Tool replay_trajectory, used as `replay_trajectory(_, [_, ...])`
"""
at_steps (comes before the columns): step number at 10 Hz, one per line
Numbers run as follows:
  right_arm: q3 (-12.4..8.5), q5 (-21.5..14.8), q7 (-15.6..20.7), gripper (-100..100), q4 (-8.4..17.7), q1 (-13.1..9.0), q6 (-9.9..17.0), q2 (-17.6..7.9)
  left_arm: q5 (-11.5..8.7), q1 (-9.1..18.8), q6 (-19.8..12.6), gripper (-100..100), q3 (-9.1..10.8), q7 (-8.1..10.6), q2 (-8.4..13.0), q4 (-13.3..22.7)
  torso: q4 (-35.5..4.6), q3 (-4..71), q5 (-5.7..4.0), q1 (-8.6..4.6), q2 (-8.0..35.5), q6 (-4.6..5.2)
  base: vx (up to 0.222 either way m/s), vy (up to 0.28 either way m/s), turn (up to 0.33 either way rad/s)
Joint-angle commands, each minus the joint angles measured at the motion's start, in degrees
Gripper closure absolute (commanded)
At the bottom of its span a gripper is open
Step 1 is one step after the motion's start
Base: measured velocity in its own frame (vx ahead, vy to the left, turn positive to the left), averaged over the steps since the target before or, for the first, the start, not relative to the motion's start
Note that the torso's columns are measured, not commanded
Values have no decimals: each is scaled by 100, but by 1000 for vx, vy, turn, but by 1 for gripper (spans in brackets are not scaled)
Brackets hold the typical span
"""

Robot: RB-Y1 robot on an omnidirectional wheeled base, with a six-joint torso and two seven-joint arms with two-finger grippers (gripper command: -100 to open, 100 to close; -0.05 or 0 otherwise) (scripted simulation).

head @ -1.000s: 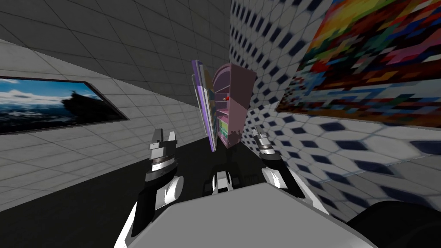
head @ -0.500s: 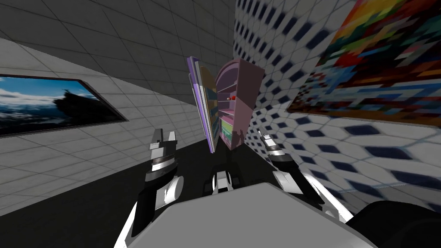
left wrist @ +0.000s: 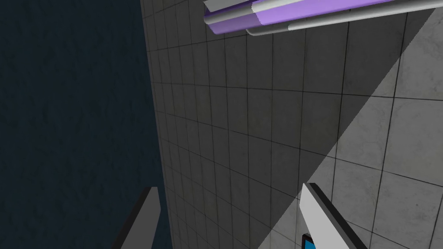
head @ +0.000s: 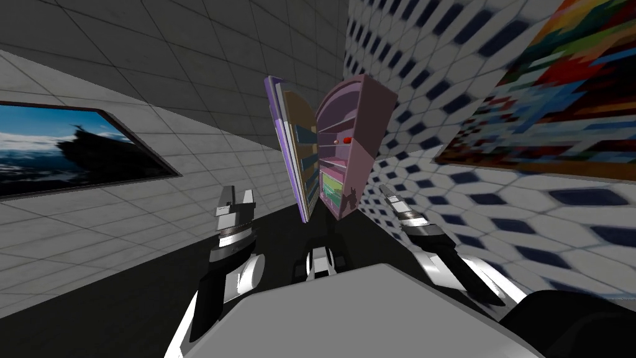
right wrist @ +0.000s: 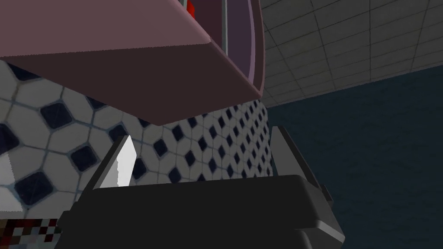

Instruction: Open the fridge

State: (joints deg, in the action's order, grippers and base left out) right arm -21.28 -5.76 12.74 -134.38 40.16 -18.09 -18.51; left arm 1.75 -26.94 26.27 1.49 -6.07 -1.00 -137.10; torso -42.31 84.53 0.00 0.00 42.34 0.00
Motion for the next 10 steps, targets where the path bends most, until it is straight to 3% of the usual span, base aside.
replay_trajectory(1, [-371,-78,192,-100,-34,176,114,-155,0,0,0,0,0,0,0,0,4,7,5,17,-10,-1,129,150,-5])
replay_trajectory(5, [-1057,-204,519,-100,-9,493,291,-514,0,0,0,0,0,0,0,-1,2,2,0,-9,1,-1,151,144,6])
replay_trajectory(6, [-1084,-204,519,-100,-9,493,291,-514,0,0,0,0,0,0,0,0,-1,-2,-4,-14,3,0,95,87,2])
replay_trajectory(7, [-1292,-247,630,-100,11,599,353,-648,0,1,0,0,1,0,1,0,-2,-6,-5,-18,11,-1,98,104,10])
replay_trajectory(10, [-1572,-290,742,-100,39,704,417,-790,0,0,0,0,0,0,0,0,3,6,3,6,-9,0,97,108,2])
